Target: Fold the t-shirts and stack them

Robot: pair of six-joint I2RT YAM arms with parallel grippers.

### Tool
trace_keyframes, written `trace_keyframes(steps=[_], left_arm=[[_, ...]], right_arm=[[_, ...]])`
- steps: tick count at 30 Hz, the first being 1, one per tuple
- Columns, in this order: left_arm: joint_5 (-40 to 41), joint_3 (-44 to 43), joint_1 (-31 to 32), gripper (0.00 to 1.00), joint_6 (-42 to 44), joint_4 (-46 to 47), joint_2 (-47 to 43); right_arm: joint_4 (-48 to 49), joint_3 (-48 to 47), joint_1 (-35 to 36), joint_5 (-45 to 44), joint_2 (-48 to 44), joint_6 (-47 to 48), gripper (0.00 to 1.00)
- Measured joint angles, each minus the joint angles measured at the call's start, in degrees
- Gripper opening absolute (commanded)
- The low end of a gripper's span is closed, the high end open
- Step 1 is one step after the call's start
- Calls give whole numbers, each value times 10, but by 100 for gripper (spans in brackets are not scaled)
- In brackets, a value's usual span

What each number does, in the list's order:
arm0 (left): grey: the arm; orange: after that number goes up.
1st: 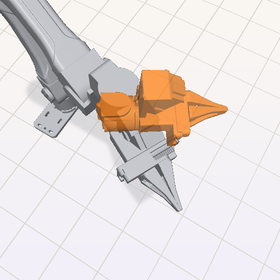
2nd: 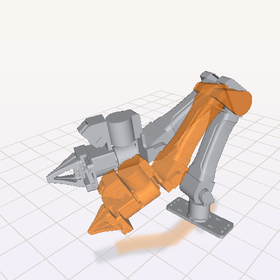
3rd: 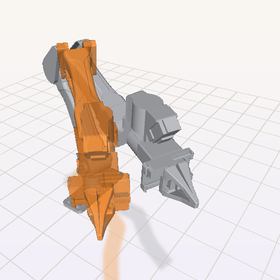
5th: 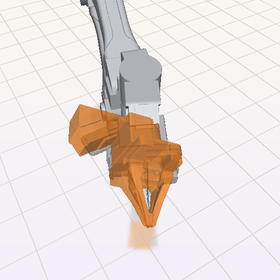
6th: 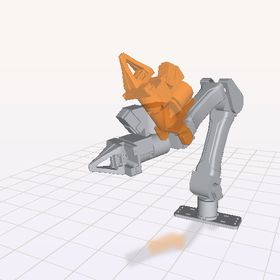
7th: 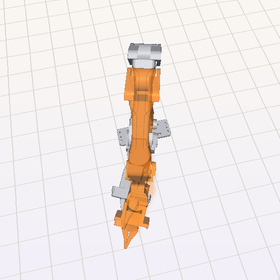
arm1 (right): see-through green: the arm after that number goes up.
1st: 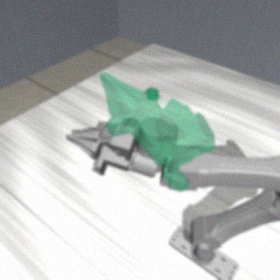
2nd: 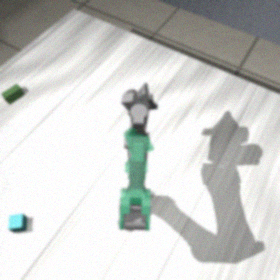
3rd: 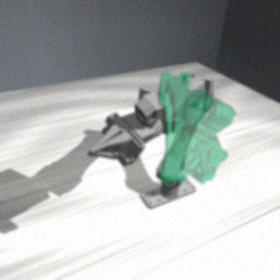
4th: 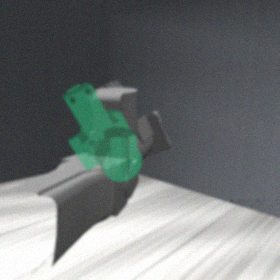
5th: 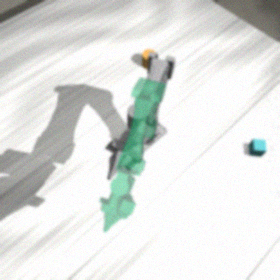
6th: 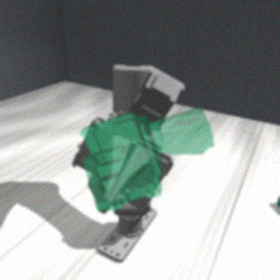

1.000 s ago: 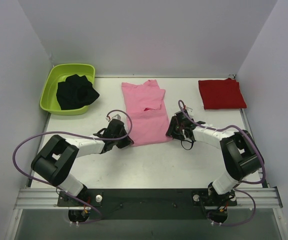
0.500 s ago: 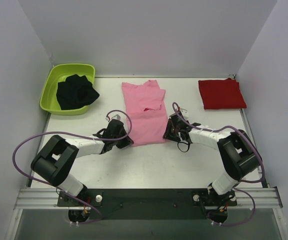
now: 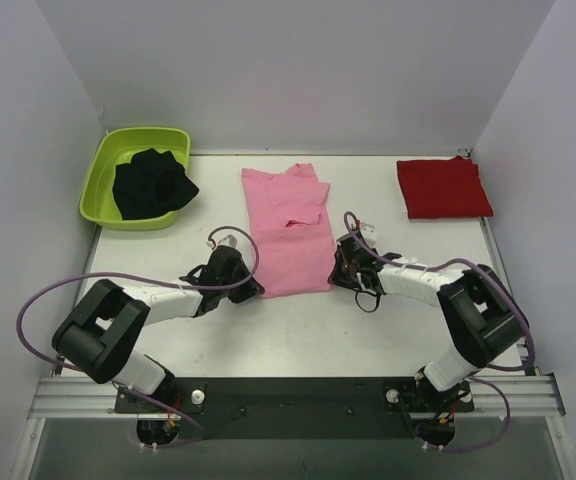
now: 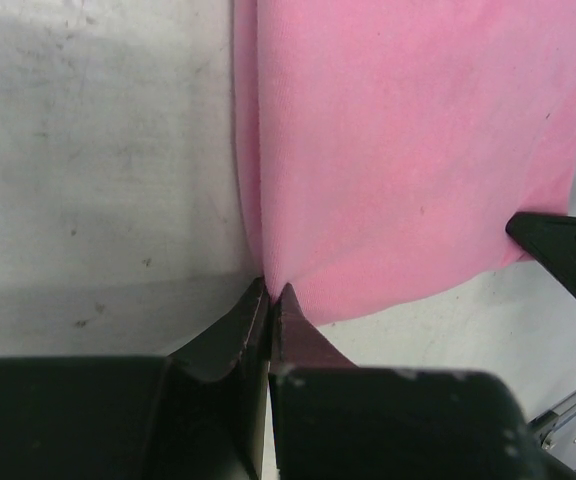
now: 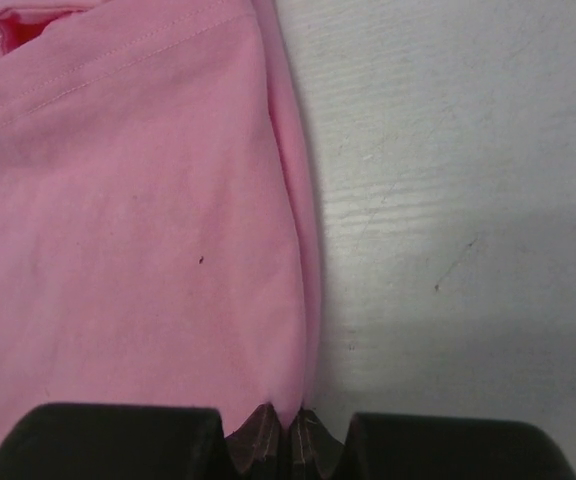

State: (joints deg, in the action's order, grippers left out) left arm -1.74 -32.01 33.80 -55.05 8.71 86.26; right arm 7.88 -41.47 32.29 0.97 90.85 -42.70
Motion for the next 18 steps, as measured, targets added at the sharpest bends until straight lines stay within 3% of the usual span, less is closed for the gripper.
trace_keyframes(steps=[8,18], left_arm=[[16,78,51,0,-16,-28,-104],[108,137,206,0,-92,-189,-351]], right_arm=[[-36,71,90,-52,-89,-32,0],[-161,108,289,-162,-221,-127,0]])
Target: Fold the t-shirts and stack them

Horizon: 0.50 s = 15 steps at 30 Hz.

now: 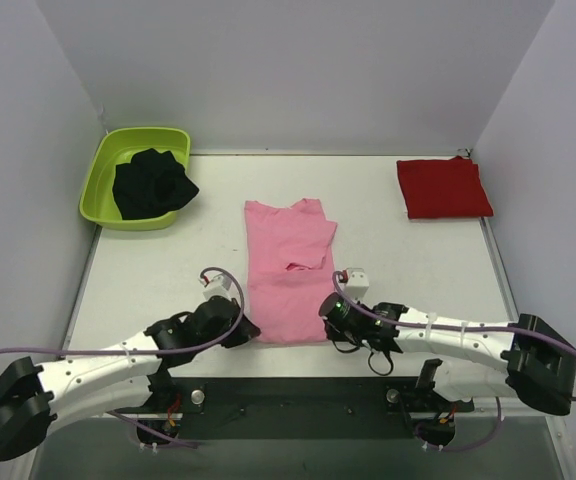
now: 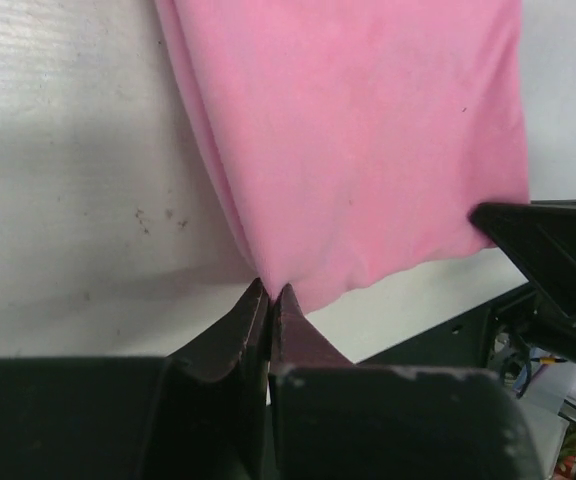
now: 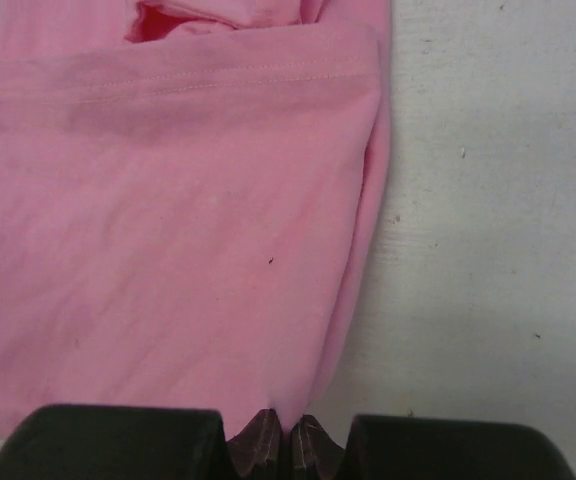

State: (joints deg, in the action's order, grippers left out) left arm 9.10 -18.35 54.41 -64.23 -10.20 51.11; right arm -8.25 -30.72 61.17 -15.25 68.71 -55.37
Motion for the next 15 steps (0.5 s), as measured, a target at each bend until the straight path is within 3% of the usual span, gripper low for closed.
trace_keyframes(steps=[6,15], left_arm=[[57,-26,36,0,-16,-106,-93],[130,-195,36,0,37,-186,-88]], right_arm=[[-82,-45,63,-72,-37,-18,0],[-132,-188,59,-160,-47,49,0]])
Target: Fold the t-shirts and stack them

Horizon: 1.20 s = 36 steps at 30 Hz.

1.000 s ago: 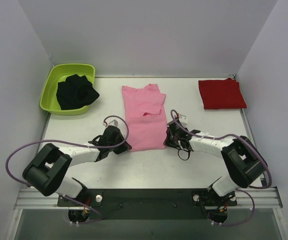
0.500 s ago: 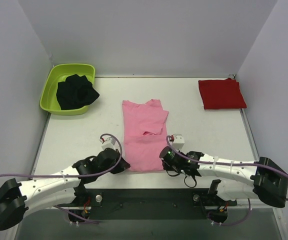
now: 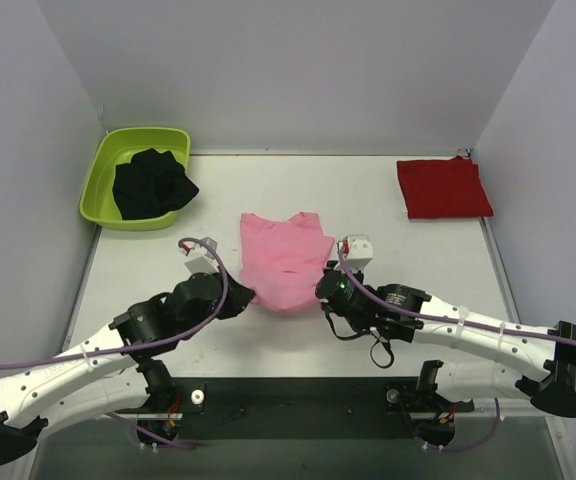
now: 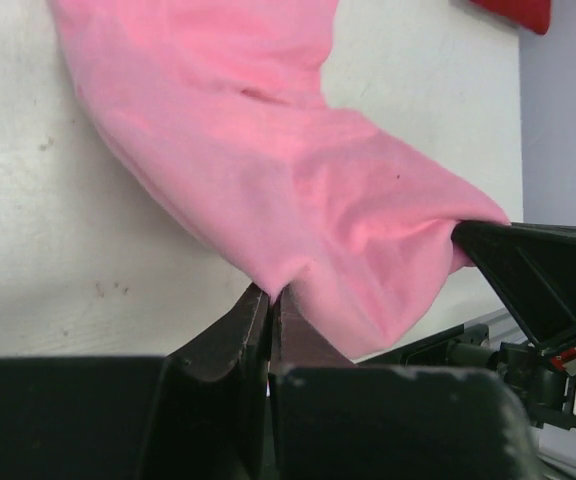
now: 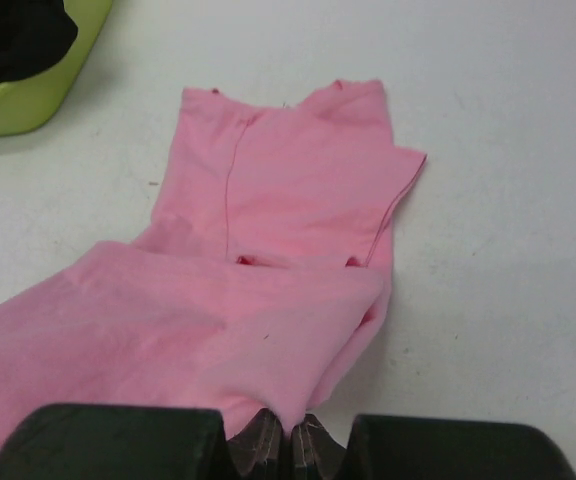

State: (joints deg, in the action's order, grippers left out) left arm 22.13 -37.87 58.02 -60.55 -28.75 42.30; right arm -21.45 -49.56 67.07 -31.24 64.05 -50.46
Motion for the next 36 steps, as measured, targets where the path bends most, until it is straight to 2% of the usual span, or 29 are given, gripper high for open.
trace_keyframes(steps=[6,11,19,27,36], left_arm=[[20,-81,-27,0,57,7,66],[-18,-83,-104,0,88,41,118],[-85,-72,-199,0,108,103,186],[-146,-75,-273,0,128,156,263],[-198,-109,-316,0,134,214,372]], right_arm=[[8,-48,-64,-8,13,57,0],[37,-67,-139,24,71,96,0],[79,-118,-216,106,191,123,0],[95,-193,-259,161,279,139,0],[99,-271,-298,197,353,147,0]])
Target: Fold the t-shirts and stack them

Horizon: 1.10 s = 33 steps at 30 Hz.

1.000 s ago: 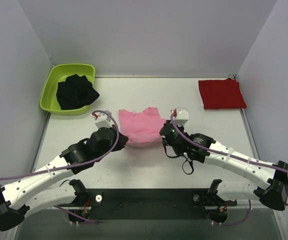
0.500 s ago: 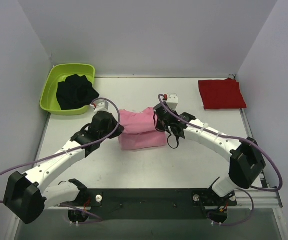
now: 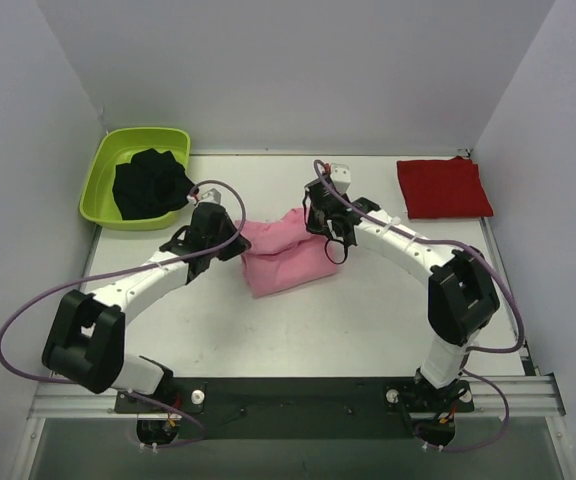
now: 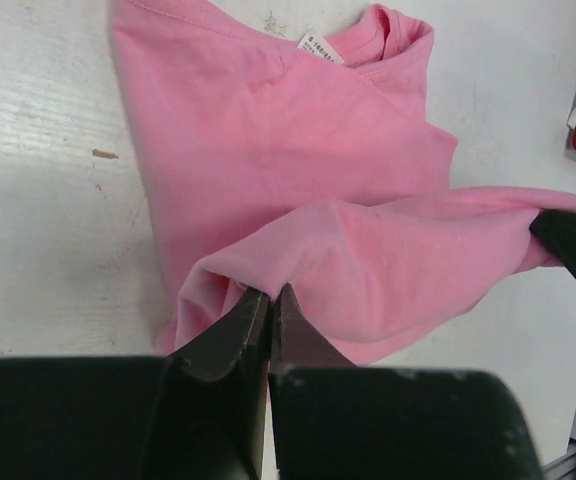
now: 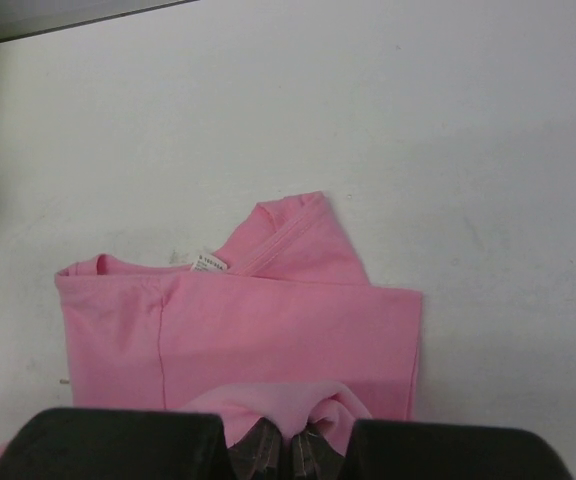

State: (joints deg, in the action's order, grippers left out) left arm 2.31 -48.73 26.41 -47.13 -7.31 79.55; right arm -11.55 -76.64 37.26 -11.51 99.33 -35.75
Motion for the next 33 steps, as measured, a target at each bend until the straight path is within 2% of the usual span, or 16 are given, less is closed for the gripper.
trace_keyframes(steps=[8,19,21,22,23,24,25,26,28,29,30,33], left_arm=[[-36,-49,-29,0,0,43,92],[-59,-81,-64,0,-2,80,159],[-61,-83,-71,2,-2,81,170],[-62,-83,-76,18,-5,82,176],[-62,-83,-79,38,-5,83,179],[-62,-83,-84,68,-7,84,183],[-61,-83,-88,93,-7,84,186],[-58,-83,-93,93,-9,84,189],[-49,-83,-103,93,-21,84,191],[-42,-83,-107,93,-24,84,191],[-35,-83,-111,94,-25,85,190],[-16,-78,-117,94,-31,85,185]], right_arm=[[2,-53,-45,34,74,0,0],[0,-156,-80,80,170,0,0],[0,-177,-81,87,188,1,6],[0,-190,-82,91,199,1,9],[0,-197,-83,95,207,1,24],[-2,-207,-83,99,216,1,36],[0,-217,-83,103,226,2,47],[2,-226,-83,105,235,2,64],[9,-232,-84,108,247,4,80],[10,-232,-84,108,249,7,92],[12,-232,-84,108,250,11,98],[24,-229,-84,101,249,19,100]])
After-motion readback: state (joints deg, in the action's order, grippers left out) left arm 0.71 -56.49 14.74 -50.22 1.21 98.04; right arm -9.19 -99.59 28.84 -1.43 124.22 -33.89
